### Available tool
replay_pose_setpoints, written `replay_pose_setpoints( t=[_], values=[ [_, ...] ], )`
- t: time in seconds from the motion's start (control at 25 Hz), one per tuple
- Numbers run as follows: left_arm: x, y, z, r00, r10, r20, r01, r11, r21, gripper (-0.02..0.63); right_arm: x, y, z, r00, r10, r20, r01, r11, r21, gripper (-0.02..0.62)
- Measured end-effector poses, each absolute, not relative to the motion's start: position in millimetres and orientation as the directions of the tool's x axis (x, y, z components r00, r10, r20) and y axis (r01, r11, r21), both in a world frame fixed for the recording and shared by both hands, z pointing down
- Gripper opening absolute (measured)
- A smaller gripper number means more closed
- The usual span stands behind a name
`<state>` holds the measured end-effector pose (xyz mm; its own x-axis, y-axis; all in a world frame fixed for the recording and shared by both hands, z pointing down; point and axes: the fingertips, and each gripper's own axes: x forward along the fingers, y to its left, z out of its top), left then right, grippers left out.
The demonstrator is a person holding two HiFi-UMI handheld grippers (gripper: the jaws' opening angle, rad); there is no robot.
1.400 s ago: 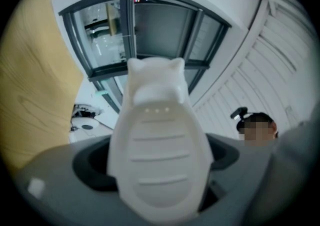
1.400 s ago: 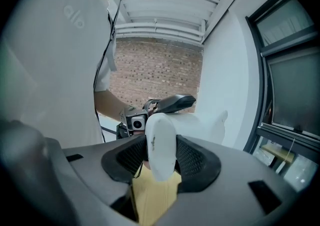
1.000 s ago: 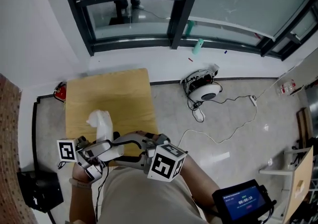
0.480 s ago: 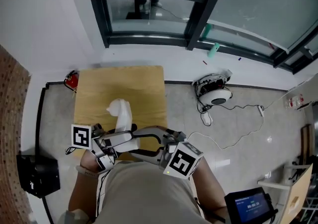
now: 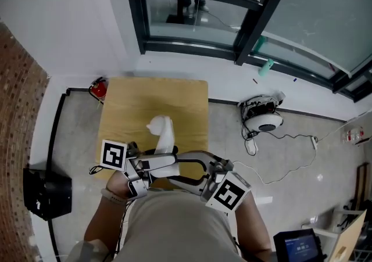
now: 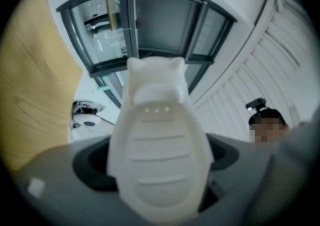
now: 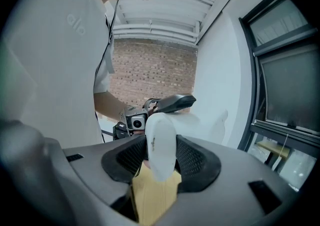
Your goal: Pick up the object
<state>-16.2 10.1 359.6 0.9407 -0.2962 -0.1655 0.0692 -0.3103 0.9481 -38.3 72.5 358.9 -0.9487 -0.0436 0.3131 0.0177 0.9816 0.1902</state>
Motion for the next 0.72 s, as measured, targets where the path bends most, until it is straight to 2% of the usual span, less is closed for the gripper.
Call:
replay_pose_setpoints(
  t=[0.72],
  values=[
    [-13.0, 7.9, 367.3, 0.946, -0.294, -0.139, 0.051, -0.286, 0.957, 0.511, -35.0, 70.3, 364.1, -0.951, -0.046, 0.304, 0.006, 0.986, 0.17, 0.181]
  ],
)
